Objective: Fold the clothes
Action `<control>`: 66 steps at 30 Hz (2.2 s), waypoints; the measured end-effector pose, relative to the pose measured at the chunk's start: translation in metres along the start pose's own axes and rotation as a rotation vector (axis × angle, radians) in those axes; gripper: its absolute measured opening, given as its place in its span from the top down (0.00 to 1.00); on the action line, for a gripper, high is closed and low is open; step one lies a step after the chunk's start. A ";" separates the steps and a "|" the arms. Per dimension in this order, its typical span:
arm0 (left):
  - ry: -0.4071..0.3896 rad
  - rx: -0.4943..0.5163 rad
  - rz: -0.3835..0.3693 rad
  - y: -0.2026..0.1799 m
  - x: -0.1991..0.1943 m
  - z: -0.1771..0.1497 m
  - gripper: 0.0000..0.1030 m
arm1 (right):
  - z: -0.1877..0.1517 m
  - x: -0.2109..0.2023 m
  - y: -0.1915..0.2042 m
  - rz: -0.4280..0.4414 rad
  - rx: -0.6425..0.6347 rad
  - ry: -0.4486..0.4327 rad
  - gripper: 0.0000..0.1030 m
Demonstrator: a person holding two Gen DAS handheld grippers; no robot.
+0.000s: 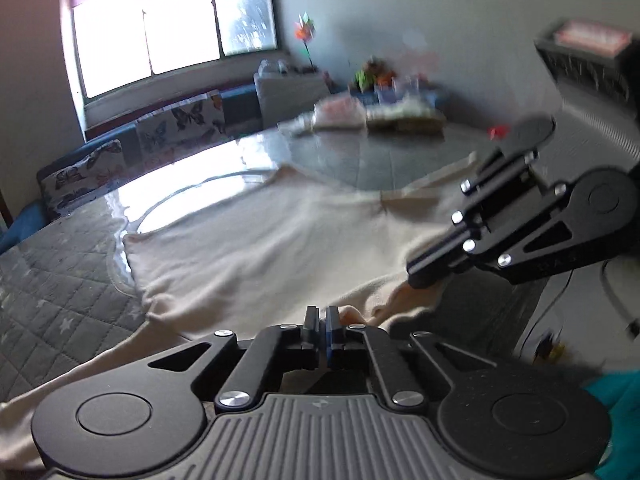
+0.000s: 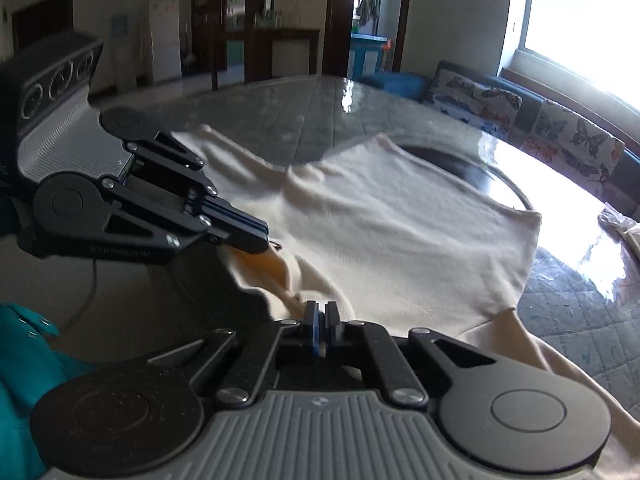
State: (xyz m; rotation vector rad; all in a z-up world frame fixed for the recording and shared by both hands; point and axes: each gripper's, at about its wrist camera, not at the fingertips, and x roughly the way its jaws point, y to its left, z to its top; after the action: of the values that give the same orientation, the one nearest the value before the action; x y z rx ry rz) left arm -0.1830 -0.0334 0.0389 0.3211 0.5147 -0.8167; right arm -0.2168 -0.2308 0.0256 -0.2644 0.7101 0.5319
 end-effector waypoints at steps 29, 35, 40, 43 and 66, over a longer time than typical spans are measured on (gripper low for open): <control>0.083 -0.031 -0.044 0.007 0.050 -0.007 0.93 | -0.004 0.045 -0.001 0.024 -0.063 0.041 0.90; 0.055 -0.002 -0.017 0.000 0.037 -0.016 0.91 | -0.004 0.034 0.005 0.019 -0.092 0.021 0.90; 0.052 0.001 -0.009 0.000 0.032 -0.019 0.91 | -0.008 0.037 0.008 0.048 -0.098 0.044 0.88; 0.056 -0.036 -0.019 0.008 0.028 -0.015 0.89 | -0.006 0.030 0.003 0.069 -0.062 0.028 0.88; 0.067 -0.167 0.127 0.051 0.045 0.012 0.70 | -0.031 0.021 -0.071 -0.063 0.314 -0.011 0.69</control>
State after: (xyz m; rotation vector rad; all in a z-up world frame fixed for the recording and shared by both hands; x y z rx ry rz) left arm -0.1145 -0.0331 0.0275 0.2248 0.6147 -0.6368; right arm -0.1818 -0.2948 -0.0077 0.0093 0.7608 0.3547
